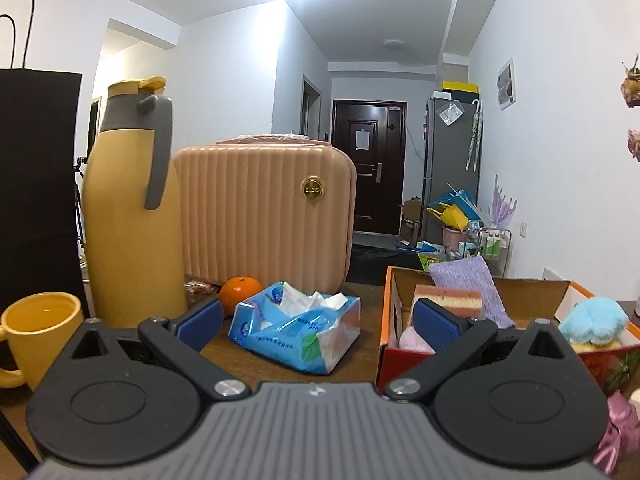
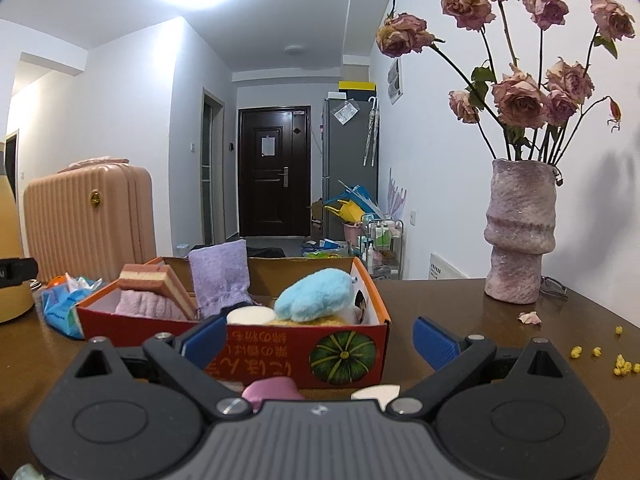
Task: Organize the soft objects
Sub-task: 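Withdraw both grippers from the box back toward the remaining items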
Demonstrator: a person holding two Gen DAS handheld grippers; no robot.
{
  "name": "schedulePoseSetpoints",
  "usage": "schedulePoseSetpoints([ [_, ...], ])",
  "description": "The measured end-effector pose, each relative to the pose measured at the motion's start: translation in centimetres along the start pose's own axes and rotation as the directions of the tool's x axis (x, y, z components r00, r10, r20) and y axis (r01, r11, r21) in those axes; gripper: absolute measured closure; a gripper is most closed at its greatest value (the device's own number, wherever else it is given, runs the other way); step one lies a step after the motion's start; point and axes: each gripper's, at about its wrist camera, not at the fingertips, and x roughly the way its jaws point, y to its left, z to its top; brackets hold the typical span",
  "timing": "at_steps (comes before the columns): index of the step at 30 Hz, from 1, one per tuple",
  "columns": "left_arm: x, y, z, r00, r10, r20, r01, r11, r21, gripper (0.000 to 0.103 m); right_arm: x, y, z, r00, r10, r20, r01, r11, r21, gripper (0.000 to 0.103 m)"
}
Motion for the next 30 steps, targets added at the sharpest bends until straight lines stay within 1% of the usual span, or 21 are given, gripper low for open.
schedulePoseSetpoints([
  [17,-6.2,2.5,-1.3,0.999,-0.05,-0.018,0.05,0.999,0.006,0.0,-6.3,0.4,-1.6,1.0,0.024,0.019,-0.024,1.0,0.008,0.002],
  [20,-7.2,2.9,-1.6,0.998,-0.059,-0.026,0.059,0.998,0.003,0.0,-7.2,0.6,-1.8,0.999,0.032,0.021,-0.032,0.999,0.01,0.0],
  [30,-10.6,3.8,-2.7,0.992,-0.114,-0.06,0.116,0.993,0.018,0.0,-9.8,1.4,-2.7,0.997,0.076,0.016,-0.076,0.997,0.007,0.0],
])
